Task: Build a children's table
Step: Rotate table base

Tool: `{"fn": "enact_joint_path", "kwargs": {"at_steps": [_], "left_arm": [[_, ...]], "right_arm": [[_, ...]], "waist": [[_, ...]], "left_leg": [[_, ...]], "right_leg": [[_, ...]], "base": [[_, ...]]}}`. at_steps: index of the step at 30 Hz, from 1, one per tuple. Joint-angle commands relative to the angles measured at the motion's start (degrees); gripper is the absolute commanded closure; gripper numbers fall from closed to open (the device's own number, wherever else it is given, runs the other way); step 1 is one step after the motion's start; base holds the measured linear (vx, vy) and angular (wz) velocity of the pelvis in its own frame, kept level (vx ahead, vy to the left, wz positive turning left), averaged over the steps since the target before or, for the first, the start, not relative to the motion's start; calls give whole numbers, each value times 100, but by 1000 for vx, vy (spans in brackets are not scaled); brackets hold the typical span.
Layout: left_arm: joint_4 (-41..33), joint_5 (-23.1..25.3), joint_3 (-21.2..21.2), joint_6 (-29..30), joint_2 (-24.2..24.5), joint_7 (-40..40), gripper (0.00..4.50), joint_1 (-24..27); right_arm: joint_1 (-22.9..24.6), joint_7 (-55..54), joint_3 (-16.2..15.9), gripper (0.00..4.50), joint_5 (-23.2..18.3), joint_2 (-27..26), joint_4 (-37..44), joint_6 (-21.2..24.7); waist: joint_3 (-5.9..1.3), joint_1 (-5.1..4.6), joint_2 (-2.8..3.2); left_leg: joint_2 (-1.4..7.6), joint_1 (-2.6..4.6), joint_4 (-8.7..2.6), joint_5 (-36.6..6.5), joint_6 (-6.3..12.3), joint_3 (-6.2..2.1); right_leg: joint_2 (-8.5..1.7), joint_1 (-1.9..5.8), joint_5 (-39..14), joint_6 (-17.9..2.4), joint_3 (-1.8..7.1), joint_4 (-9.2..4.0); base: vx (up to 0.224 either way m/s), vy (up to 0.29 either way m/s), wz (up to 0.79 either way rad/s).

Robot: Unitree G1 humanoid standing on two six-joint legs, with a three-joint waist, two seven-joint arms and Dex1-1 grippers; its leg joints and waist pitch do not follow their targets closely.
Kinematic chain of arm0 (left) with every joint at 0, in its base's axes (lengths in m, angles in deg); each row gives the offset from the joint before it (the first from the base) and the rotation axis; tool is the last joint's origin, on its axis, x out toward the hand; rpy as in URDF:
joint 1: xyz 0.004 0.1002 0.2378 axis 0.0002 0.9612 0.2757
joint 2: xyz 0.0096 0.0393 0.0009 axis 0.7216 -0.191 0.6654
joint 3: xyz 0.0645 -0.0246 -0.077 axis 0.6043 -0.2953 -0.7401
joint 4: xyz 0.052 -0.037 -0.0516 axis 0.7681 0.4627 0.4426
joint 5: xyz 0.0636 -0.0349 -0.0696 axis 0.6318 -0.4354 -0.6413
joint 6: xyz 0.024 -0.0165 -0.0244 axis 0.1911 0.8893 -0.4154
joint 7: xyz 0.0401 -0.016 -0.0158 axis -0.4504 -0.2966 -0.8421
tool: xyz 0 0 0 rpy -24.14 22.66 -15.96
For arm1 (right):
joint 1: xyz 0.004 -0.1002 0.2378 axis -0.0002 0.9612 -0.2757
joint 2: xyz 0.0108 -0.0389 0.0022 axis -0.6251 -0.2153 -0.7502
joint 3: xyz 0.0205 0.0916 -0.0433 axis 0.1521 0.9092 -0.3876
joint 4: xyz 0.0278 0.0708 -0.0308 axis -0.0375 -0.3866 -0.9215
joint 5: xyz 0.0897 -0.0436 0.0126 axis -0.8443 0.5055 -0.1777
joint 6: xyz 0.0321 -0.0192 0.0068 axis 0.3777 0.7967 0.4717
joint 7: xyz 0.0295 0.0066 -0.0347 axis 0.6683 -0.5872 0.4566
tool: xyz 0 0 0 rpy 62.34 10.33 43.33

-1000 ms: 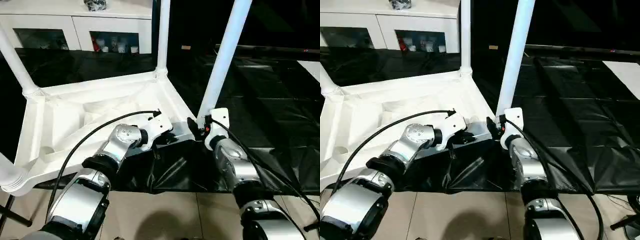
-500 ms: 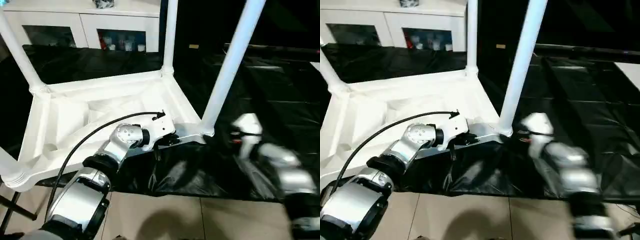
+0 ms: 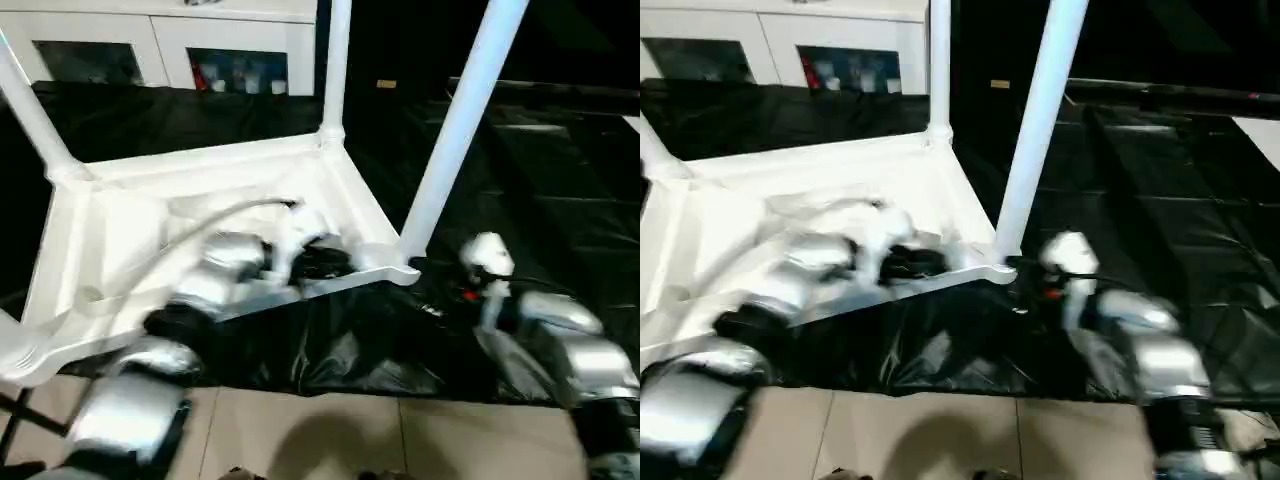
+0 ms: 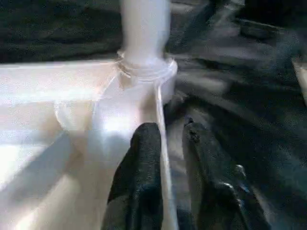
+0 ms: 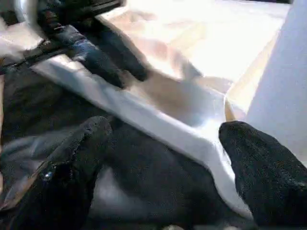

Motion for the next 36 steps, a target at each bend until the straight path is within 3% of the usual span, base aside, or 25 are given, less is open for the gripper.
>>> {"fn": "enact_joint_path", "kwargs": {"at_steps": [1, 2, 3, 4, 6, 7, 10, 11, 12, 14, 15, 17, 20, 27, 36], "left_arm": [[-580, -52, 219, 456, 303, 541, 337, 268], [-744, -45, 249, 571, 434, 659, 319, 361], [-928, -34, 282, 692, 582, 761, 314, 478], [-1298, -18, 339, 943, 879, 932, 311, 719], [-1594, -1, 373, 1138, 1118, 1025, 294, 936], [-1662, -1, 380, 1182, 1173, 1048, 282, 990], [-1922, 231, 369, 1368, 1412, 826, 261, 1262], [-1926, 493, 341, 1404, 1450, 427, 250, 1326], [-1886, 600, 331, 1395, 1451, 262, 233, 1329], [-1818, 714, 295, 1295, 1418, 0, 231, 1308], [-1854, 796, 258, 1332, 1379, -313, 228, 1305], [-2059, 800, 279, 1516, 1403, -509, 210, 1366], [-2223, 823, 273, 1582, 1399, -736, 210, 1454], [-2227, 946, 181, 1441, 1362, -1088, 210, 1554], [-2320, 982, 111, 1205, 1394, -1680, 210, 1828]], "right_arm": [[-195, -229, -65, 37, 80, -147, -94, -20], [-238, -285, -91, 37, 80, -227, -122, -4], [-295, -345, -123, 37, 97, -325, -184, -33], [-411, -480, -169, 37, 105, -543, -305, -49], [-511, -593, -213, 37, 109, -759, -408, -93], [-538, -630, -225, 37, 118, -817, -438, -116], [-833, -1218, -248, 37, 261, -1332, -846, -323], [-1067, -1821, -164, 37, 406, -1622, -1225, -495], [-1170, -2065, -101, 37, 434, -1731, -1392, -555], [-1346, -2602, 27, 37, 515, -1842, -1691, -635], [-1577, -3276, 300, 37, 471, -1980, -2091, -749], [-1756, -3736, 566, 37, 364, -2070, -2404, -853], [-1997, -4274, 1064, 37, 36, -2059, -2821, -1017], [-2254, -4683, 1390, 37, -30, -1667, -3414, -1368], [-2628, -4841, 1664, 37, 75, -1031, -4196, -1756]], "waist": [[-443, 43, -103], [-415, 44, -67], [-401, 36, -115], [-414, 69, -116], [-376, 32, -74], [-380, 50, -70], [-346, 33, -77], [-343, 34, -66], [-333, 9, -75], [-319, 34, -65], [-308, 40, -68], [-306, 42, -76], [-321, 41, -45], [-382, 62, -47], [-392, 130, -40]], "left_leg": [[439, 75, -359, -191, 763, -180], [416, 106, -354, -271, 724, -137], [399, 84, -357, -357, 645, -130], [426, 106, -362, -386, 565, -148], [419, 97, -402, -546, 418, -147], [423, 160, -398, -687, 278, -142], [407, 140, -441, -817, 84, -149], [423, 177, -446, -923, -28, -148], [400, 162, -455, -997, -71, -154], [396, 214, -457, -1221, -223, -146], [395, 239, -460, -1359, -295, -135], [383, 211, -469, -1521, -359, -170], [387, 206, -470, -1522, -381, -181], [347, 147, -426, -996, -205, -142], [337, 139, -392, -979, -101, -128]], "right_leg": [[-472, 313, -507, -1596, 347, -168], [-441, 266, -622, -1567, 363, -214], [-437, 278, -673, -1561, 381, -217], [-472, 284, -692, -1580, 385, -188], [-437, 259, -888, -1513, 390, -201], [-446, 234, -968, -1496, 403, -215], [-430, 231, -1122, -1429, 418, -231], [-450, 202, -1228, -1399, 431, -241], [-443, 213, -1338, -1382, 432, -261], [-439, 183, -1648, -1268, 448, -310], [-436, 148, -1765, -1215, 465, -327], [-446, 186, -2110, -1094, 460, -347], [-433, 183, -2042, -1003, 460, -329], [-377, 256, -1043, -1191, 432, -207], [-364, 276, -939, -1286, 413, -193]], "base": [[0, 0, 0], [0, 0, 0], [0, 0, 0], [0, 0, 0], [0, 0, 0], [0, 0, 0], [0, 0, 0], [0, 0, 0], [0, 0, 0], [0, 0, 0], [0, 0, 0], [0, 0, 0], [0, 0, 0], [0, 0, 0], [0, 0, 0]]}}
